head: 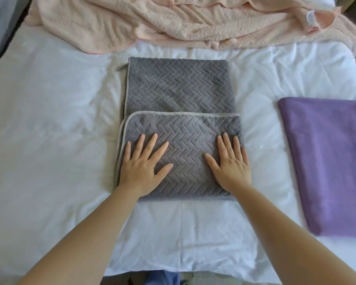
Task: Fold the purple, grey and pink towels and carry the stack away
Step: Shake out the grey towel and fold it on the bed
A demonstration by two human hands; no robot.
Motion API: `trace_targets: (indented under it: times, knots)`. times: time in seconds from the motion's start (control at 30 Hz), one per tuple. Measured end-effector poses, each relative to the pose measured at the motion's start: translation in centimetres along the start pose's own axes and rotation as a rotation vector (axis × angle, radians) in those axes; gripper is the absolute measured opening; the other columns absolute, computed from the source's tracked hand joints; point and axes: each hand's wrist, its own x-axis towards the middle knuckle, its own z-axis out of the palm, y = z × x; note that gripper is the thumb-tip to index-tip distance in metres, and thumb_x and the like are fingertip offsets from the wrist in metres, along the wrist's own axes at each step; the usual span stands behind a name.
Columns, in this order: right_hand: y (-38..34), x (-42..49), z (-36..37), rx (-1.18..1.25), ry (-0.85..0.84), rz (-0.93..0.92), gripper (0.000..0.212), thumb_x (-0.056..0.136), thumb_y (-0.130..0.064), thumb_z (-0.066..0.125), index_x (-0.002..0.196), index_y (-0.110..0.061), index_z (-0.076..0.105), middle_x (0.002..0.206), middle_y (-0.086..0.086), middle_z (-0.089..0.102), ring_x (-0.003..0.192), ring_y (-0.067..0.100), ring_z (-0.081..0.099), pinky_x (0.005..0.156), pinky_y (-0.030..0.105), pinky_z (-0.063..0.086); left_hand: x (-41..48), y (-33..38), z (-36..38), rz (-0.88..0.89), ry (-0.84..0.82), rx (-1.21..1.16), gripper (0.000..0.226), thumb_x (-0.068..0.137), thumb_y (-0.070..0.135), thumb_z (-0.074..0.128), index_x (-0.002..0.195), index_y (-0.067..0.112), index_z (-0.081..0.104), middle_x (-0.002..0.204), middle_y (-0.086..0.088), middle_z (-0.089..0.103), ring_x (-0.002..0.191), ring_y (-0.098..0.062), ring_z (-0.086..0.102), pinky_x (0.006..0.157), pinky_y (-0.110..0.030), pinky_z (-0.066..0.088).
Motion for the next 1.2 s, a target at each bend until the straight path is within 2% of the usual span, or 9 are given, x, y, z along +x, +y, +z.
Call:
trace_targets:
  times: [0.23,0.37,0.47,0.6,0.73,0.8,0.9,1.07,1.2]
  knots:
    - [5.5,-4.0,-2.5,0.031,-0.081,-0.395,0.107,0.065,-0.087,0.043,0.15,-0.029,0.014,0.157,-0.015,0.003,0.146,0.009,-0.008,0.119,0.031,-0.001,-4.6,-3.9,-1.4,0.29,0.003,-0.009,0.097,0.069,0.085,0.044,0.148,0.032,0.028,0.159,-0.002,0.019,0.146,-0.024,0.017,0.116,-0.054,0.016]
    - [6.2,-5.2,-2.4,0.002,-0.014,-0.414,0.096,0.069,-0.049,0.075,0.148,-0.02,0.028,0.156,-0.005,0.021,0.146,0.017,0.007,0.119,0.032,0.005,-5.8,-4.4,-1.4,0.226,0.019,-0.142,0.091,0.067,0.036,0.083,0.145,0.021,0.038,0.154,-0.008,0.029,0.144,-0.029,0.023,0.115,-0.053,0.023]
    - [5.7,-5.5,-2.7,-0.022,0.038,-0.417,0.073,0.074,-0.025,0.073,0.14,-0.016,0.044,0.15,-0.002,0.037,0.143,0.019,0.024,0.119,0.034,0.013,-6.0,-4.1,-1.6,0.155,-0.001,-0.212,0.083,0.072,0.012,0.078,0.145,0.017,0.037,0.155,-0.008,0.029,0.145,-0.026,0.022,0.118,-0.042,0.018]
    - [5.1,-6.2,-4.5,0.015,0.0,-0.347,0.057,0.08,-0.023,0.065,0.135,-0.022,0.051,0.144,-0.009,0.046,0.141,0.011,0.029,0.117,0.029,0.019,-6.6,-3.5,-3.2,0.053,-0.039,-0.373,0.072,0.077,0.003,0.066,0.142,0.019,0.04,0.153,0.0,0.033,0.142,-0.018,0.029,0.113,-0.033,0.028]
    - [4.9,-9.0,-7.4,0.056,-0.151,-0.289,0.046,0.079,-0.03,0.063,0.125,-0.027,0.059,0.135,-0.009,0.056,0.132,0.012,0.043,0.113,0.023,0.018,-9.1,-3.9,-6.5,-0.025,-0.129,-0.502,0.061,0.072,0.009,0.066,0.128,0.03,0.055,0.127,0.003,0.061,0.114,-0.021,0.057,0.087,-0.027,0.045]
    - [4.9,-10.0,-10.1,0.183,-0.251,-0.23,0.023,0.068,-0.038,0.065,0.09,-0.03,0.067,0.097,-0.011,0.069,0.098,0.017,0.061,0.092,0.019,0.036,-9.9,-4.3,-9.1,-0.059,-0.192,-0.634,0.052,0.066,0.016,0.07,0.113,0.035,0.062,0.109,0.011,0.067,0.099,-0.013,0.063,0.079,-0.024,0.047]
    - [4.8,-8.7,-14.5,0.449,-0.329,-0.137,0.027,0.056,-0.038,0.067,0.067,-0.015,0.058,0.058,-0.01,0.049,0.06,0.012,0.045,0.057,0.026,0.038,-8.6,-5.5,-13.5,-0.125,-0.249,-0.902,0.041,0.057,0.019,0.074,0.092,0.038,0.068,0.094,0.012,0.069,0.087,-0.008,0.064,0.07,-0.015,0.049]
    - [4.7,-1.6,-18.5,0.922,-0.2,0.045,0.032,0.062,-0.021,0.083,0.089,-0.009,0.068,0.08,0.0,0.067,0.077,0.013,0.061,0.073,0.029,0.048,-1.2,-7.4,-16.5,-0.368,-0.091,-1.278,0.038,0.051,0.042,0.075,0.087,0.033,0.07,0.098,0.0,0.068,0.094,-0.019,0.064,0.076,-0.035,0.048]
    - [3.6,5.4,-16.5,1.272,-0.028,0.306,0.061,0.056,-0.054,0.08,0.099,-0.013,0.069,0.099,0.0,0.073,0.092,0.015,0.068,0.076,0.029,0.051,6.9,-7.2,-14.8,-0.631,0.045,-1.436,0.05,0.065,0.06,0.066,0.1,0.025,0.065,0.109,-0.002,0.068,0.101,-0.026,0.065,0.088,-0.047,0.053]
